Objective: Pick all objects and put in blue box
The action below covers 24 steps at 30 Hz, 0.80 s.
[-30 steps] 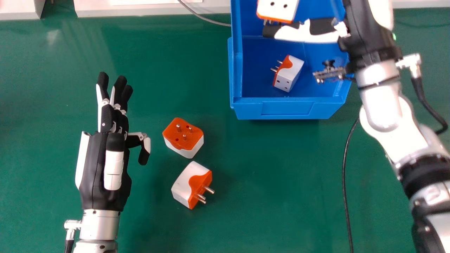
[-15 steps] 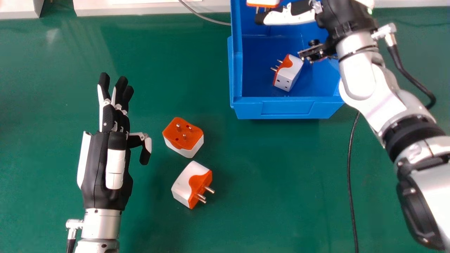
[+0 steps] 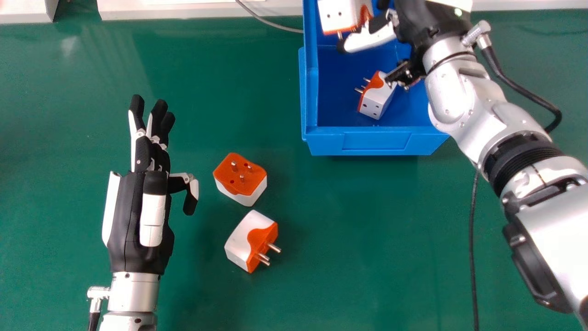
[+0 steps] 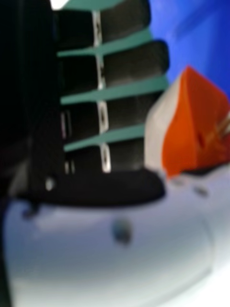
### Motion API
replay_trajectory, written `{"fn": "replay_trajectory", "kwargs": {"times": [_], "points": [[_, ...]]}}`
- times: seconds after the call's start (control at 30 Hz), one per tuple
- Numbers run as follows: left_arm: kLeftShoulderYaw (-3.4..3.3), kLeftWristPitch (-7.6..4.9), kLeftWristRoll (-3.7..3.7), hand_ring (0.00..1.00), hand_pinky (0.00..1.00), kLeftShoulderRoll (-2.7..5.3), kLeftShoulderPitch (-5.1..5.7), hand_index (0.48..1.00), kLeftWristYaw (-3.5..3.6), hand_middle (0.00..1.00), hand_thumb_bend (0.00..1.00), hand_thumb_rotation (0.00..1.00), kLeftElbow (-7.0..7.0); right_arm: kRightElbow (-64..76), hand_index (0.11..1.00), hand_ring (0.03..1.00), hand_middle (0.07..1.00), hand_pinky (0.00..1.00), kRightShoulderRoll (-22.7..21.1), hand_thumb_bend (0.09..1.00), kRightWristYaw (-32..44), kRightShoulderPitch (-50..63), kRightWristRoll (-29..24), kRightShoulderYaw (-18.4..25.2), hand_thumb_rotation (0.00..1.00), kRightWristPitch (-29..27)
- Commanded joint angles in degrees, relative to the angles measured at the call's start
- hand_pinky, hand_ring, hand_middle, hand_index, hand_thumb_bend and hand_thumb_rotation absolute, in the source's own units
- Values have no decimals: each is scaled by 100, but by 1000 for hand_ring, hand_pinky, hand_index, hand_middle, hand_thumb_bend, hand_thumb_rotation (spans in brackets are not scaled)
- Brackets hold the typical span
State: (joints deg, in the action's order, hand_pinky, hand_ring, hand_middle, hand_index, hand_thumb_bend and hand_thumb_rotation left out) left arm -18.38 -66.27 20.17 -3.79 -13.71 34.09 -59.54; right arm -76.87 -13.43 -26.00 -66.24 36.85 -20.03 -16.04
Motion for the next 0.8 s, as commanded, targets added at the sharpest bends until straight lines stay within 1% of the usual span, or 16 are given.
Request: {"fn": "replay_trajectory", "kwargs": {"times": [0.0, 0.1, 0.23, 0.37, 0.4, 0.43, 0.47, 0.5, 0.53, 0.57, 0.63, 0.67, 0.77], "points": [[13, -148, -33, 1000, 0, 9, 15, 990, -16, 1000, 1000, 928, 0, 18, 541, 389, 486, 362, -78, 513, -30, -301, 48, -55, 0, 84], [12, -157, 2, 1000, 0, 15, 27, 994, -3, 1000, 1000, 932, 9, -10, 539, 393, 485, 374, -60, 514, -1, -308, 47, -107, 0, 222], [19, -165, -13, 1000, 0, 9, 47, 996, -28, 1000, 1000, 933, 17, -18, 535, 398, 484, 382, -66, 515, -23, -285, 101, -157, 0, 265], [18, -159, 5, 1000, 0, -13, 52, 998, 0, 1000, 1000, 935, 17, -20, 535, 401, 487, 395, -88, 515, 120, -289, 121, -208, 0, 258], [18, -153, 1, 1000, 0, -20, 49, 998, -2, 1000, 1000, 935, 17, -16, 535, 401, 487, 395, -97, 515, 158, -289, 110, -208, 0, 238], [17, -140, 6, 1000, 0, -28, 47, 998, 3, 1000, 1000, 935, 21, -9, 564, 408, 495, 413, -107, 518, 178, -290, 112, -220, 0, 223], [17, -131, 7, 1000, 0, -32, 45, 998, 2, 1000, 1000, 935, 23, 0, 564, 408, 495, 413, -122, 518, 195, -287, 107, -225, 0, 188], [15, -120, 9, 1000, 0, -36, 39, 999, 1, 1000, 1000, 936, 19, 9, 592, 448, 529, 436, -133, 587, 217, -283, 92, -220, 7, 140], [19, -122, 3, 1000, 0, -33, 40, 999, -5, 1000, 1000, 936, 23, 18, 592, 448, 529, 436, -144, 587, 237, -274, 72, -208, 7, 83], [25, -119, -6, 1000, 0, -30, 43, 999, -15, 1000, 1000, 936, 33, 25, 620, 495, 567, 464, -151, 651, 265, -266, 48, -191, 23, 23], [32, -100, 1, 1000, 0, -31, 42, 1000, -1, 1000, 1000, 936, 43, 28, 674, 571, 636, 513, -161, 757, 317, -255, 38, -185, 58, -52], [33, -96, 11, 1000, 0, -33, 40, 1000, 12, 1000, 1000, 936, 49, 26, 674, 571, 636, 513, -165, 757, 358, -258, 40, -189, 58, -68], [35, -78, 33, 1000, 0, -36, 29, 1000, 40, 1000, 1000, 936, 72, 30, 748, 666, 725, 574, -192, 872, 508, -267, 50, -202, 135, -95]]}}
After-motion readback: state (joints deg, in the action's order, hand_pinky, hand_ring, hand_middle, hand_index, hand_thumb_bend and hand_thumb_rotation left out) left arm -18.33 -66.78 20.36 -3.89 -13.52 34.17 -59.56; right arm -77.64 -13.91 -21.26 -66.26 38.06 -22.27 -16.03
